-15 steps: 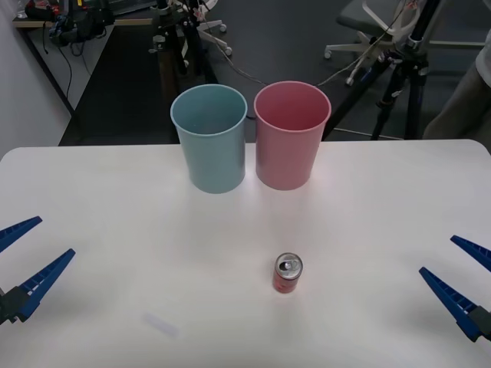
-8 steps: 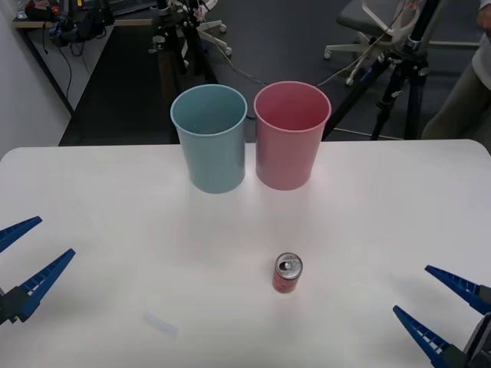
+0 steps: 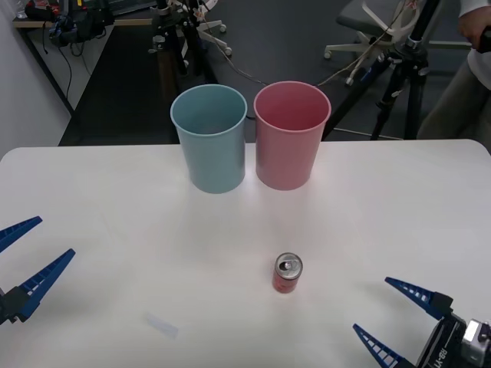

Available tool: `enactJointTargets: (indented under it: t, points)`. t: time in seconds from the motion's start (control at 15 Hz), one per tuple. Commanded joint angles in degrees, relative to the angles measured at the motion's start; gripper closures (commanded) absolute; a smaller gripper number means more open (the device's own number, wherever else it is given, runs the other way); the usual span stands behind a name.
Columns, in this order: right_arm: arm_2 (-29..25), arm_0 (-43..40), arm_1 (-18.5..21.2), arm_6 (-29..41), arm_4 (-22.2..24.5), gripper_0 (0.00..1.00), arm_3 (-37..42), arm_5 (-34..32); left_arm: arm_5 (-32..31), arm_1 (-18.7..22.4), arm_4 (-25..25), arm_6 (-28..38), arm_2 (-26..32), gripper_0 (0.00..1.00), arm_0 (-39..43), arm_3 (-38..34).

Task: Grasp the object on the table and drop it into the matching bin: aluminum can to the light blue bin, PET bottle to the pink bin.

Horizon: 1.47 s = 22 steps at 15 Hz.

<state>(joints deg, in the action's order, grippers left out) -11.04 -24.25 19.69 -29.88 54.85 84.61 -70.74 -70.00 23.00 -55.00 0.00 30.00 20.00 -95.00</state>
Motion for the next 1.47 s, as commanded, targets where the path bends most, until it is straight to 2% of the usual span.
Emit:
enactJointTargets:
  t: [0.07, 0.53, 0.93, 1.47]
  points:
    - [3.66, 0.43, -0.09, -3.69, -0.01, 0.00, -0.41, 2.89, 0.00, 0.00, 0.00, 0.00, 0.00, 0.00, 0.00, 0.00]
    - [13.59, 2.45, -0.62, -5.18, -0.01, 0.00, -0.41, 11.15, 0.00, 0.00, 0.00, 0.00, 0.00, 0.00, 0.00, 0.00]
    - [15.44, 4.91, -4.84, -5.71, 2.98, 0.00, -0.41, 18.09, 0.00, 0.00, 0.00, 0.00, 0.00, 0.00, 0.00, 0.00]
    - [21.85, 7.90, -5.01, -5.98, 3.07, 0.00, -0.41, 27.32, 0.00, 0.00, 0.00, 0.00, 0.00, 0.00, 0.00, 0.00]
